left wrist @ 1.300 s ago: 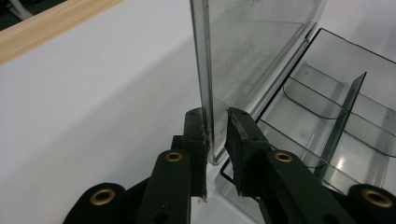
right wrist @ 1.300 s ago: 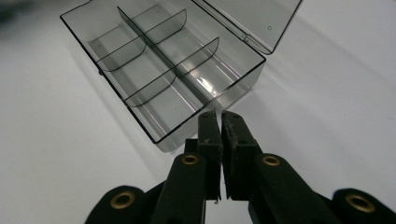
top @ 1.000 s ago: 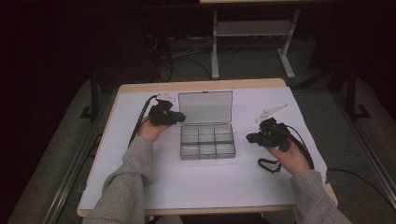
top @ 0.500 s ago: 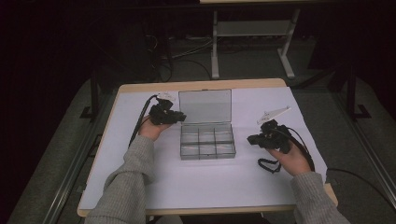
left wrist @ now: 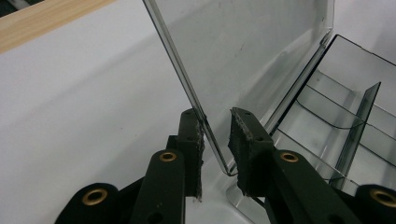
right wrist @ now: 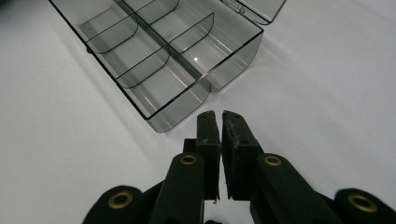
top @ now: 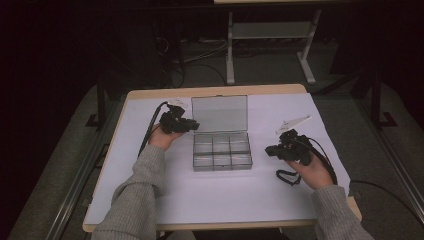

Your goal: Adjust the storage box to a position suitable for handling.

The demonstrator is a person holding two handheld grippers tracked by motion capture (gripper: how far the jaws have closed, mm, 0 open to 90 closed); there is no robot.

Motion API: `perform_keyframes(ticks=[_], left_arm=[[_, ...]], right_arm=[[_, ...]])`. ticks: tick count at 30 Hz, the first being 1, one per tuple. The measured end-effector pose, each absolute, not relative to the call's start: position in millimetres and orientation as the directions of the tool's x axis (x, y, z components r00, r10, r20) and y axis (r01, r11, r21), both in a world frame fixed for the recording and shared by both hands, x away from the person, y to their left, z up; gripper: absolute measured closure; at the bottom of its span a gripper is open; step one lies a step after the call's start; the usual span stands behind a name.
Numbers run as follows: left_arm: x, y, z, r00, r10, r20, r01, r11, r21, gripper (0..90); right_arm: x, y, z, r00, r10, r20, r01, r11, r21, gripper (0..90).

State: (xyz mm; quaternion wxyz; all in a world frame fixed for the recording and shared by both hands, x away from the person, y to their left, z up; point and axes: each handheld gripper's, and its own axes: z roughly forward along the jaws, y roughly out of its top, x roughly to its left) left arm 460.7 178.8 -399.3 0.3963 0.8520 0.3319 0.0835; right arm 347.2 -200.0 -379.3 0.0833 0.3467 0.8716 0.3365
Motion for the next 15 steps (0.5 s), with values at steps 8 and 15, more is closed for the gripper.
perform_keyframes(ticks=[8, 15], left_arm=[[461.1, 178.3, -400.0, 0.76, 0.638, -0.125, 0.507, -0.46, 0.729, 72.8], [461.7, 178.0, -400.9, 0.756, 0.642, -0.125, 0.509, -0.459, 0.728, 71.6]], right_arm=[[345.3, -201.6, -380.3, -0.742, 0.664, 0.092, 0.555, 0.53, 0.641, 85.3], [345.1, -202.5, -380.9, -0.742, 0.664, 0.09, 0.552, 0.529, 0.645, 85.3]])
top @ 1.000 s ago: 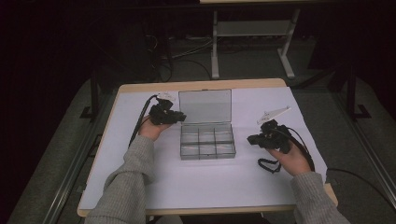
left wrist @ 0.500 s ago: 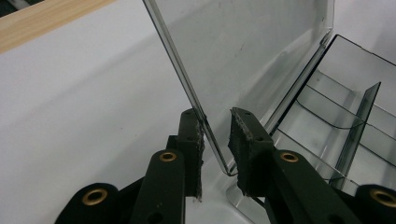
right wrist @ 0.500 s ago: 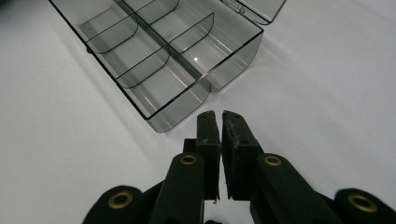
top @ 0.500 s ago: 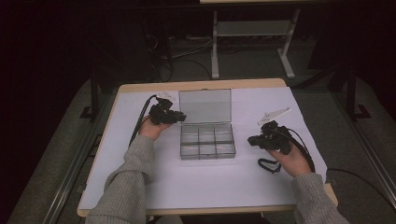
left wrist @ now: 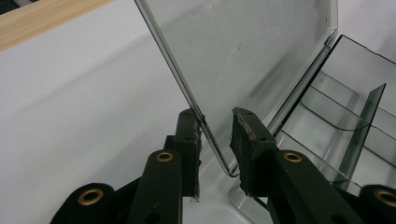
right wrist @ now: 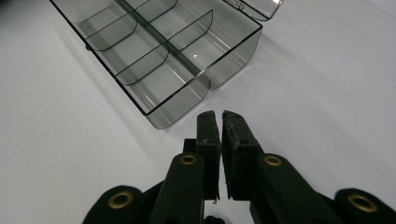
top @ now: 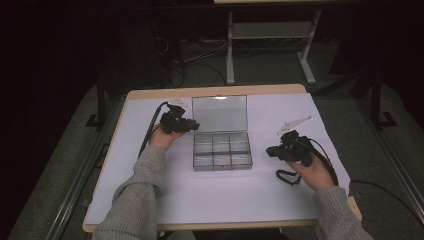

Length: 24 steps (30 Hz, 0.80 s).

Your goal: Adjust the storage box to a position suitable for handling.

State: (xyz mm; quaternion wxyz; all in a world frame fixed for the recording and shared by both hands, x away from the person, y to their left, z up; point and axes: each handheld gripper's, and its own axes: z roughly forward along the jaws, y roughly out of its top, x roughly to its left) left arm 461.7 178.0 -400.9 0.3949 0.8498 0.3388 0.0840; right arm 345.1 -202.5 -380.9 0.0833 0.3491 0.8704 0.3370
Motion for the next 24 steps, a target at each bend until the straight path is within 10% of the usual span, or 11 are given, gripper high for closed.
perform_keyframes(ticks=[24], left_arm=[[466.3, 181.2, -406.0, 0.731, 0.666, -0.148, 0.544, -0.438, 0.716, 69.0]], right_arm=[[344.5, -204.5, -381.3, -0.745, 0.662, 0.086, 0.549, 0.534, 0.643, 84.7]])
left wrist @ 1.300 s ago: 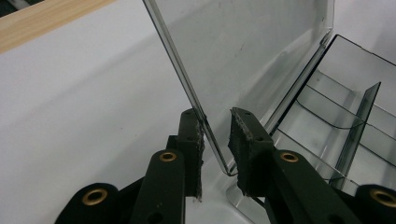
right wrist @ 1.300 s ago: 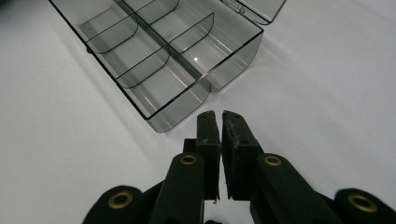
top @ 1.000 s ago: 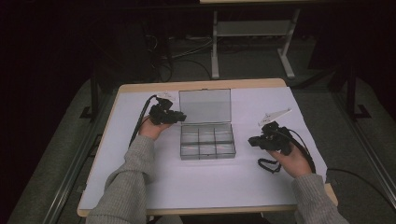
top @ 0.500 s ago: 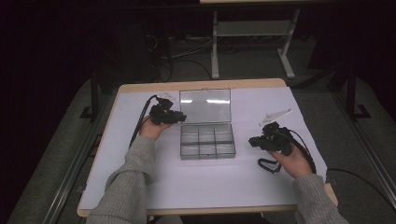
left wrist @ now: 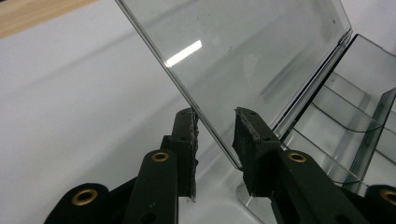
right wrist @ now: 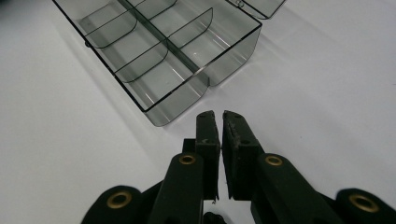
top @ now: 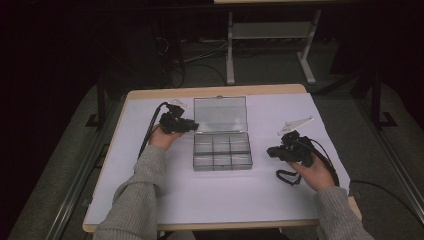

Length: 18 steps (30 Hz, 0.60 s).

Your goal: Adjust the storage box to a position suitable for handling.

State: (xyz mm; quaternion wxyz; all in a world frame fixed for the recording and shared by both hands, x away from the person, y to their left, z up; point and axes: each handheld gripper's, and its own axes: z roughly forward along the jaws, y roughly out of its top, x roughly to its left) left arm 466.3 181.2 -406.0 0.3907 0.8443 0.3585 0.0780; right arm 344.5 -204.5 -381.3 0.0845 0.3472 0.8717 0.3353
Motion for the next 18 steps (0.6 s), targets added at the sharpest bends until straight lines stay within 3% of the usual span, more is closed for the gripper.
perform_keyframes(ticks=[6, 18], left_arm=[[465.2, 182.1, -405.0, 0.733, 0.667, -0.134, 0.538, -0.447, 0.715, 72.5], [460.7, 184.3, -397.7, 0.734, 0.668, -0.118, 0.529, -0.454, 0.717, 69.7]], right_arm=[[344.7, -203.3, -382.4, -0.742, 0.664, 0.091, 0.557, 0.535, 0.636, 84.2], [342.0, -211.5, -382.1, -0.727, 0.681, 0.088, 0.573, 0.531, 0.625, 81.7]])
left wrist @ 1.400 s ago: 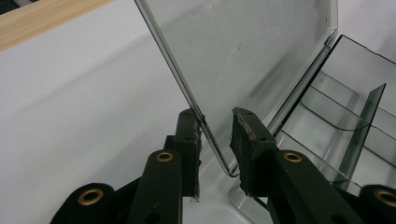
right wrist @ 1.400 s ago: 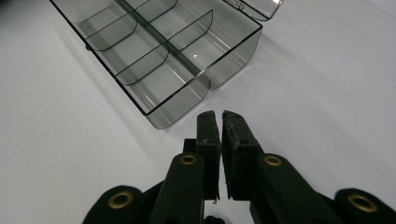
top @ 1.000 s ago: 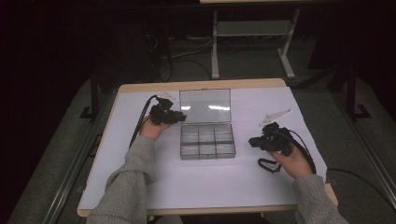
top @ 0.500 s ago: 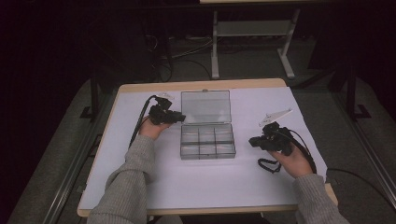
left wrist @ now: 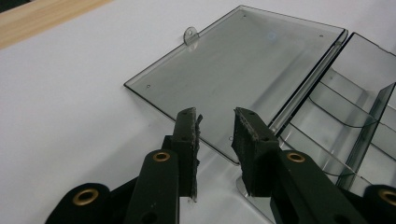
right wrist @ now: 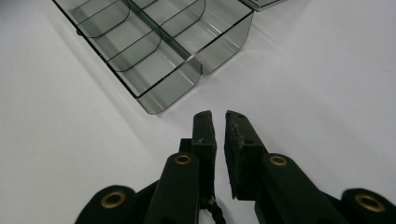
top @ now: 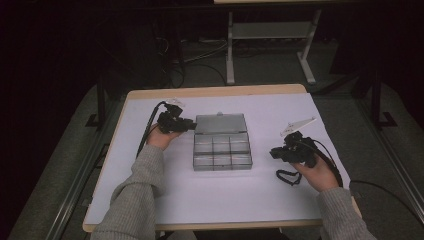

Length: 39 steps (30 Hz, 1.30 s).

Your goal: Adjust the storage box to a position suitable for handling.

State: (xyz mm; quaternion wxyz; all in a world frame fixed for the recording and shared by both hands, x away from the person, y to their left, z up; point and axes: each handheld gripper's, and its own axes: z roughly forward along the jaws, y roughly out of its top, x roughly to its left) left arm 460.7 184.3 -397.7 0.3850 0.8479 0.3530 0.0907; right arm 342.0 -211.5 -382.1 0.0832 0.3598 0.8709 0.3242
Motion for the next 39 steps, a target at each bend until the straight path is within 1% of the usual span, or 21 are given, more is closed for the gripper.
perform_keyframes(ticks=[14, 15, 16, 20, 26, 33, 39], left_arm=[[455, 183, -394, 0.744, 0.66, -0.107, 0.527, -0.481, 0.7, 64.5], [454, 182, -394, 0.74, 0.662, -0.117, 0.534, -0.473, 0.7, 64.2], [454, 182, -393, 0.747, 0.656, -0.107, 0.529, -0.489, 0.694, 63.4], [450, 180, -390, 0.748, 0.655, -0.102, 0.526, -0.493, 0.694, 61.3], [442, 181, -386, 0.75, 0.656, -0.085, 0.516, -0.5, 0.695, 57.1], [431, 185, -386, 0.745, 0.661, -0.094, 0.524, -0.492, 0.696, 55.0], [421, 189, -385, 0.743, 0.664, -0.082, 0.521, -0.498, 0.693, 52.0]], right_arm=[[341, -223, -385, -0.716, 0.694, 0.079, 0.596, 0.547, 0.588, 70.5], [341, -223, -385, -0.716, 0.694, 0.078, 0.596, 0.55, 0.585, 69.0], [341, -224, -385, -0.716, 0.694, 0.081, 0.6, 0.552, 0.58, 67.3], [340, -225, -386, -0.715, 0.695, 0.074, 0.606, 0.564, 0.561, 62.7], [337, -228, -388, -0.72, 0.691, 0.071, 0.609, 0.579, 0.542, 58.1], [331, -232, -392, -0.726, 0.685, 0.057, 0.612, 0.606, 0.508, 53.4], [327, -235, -392, -0.731, 0.68, 0.051, 0.608, 0.616, 0.5, 51.6]])
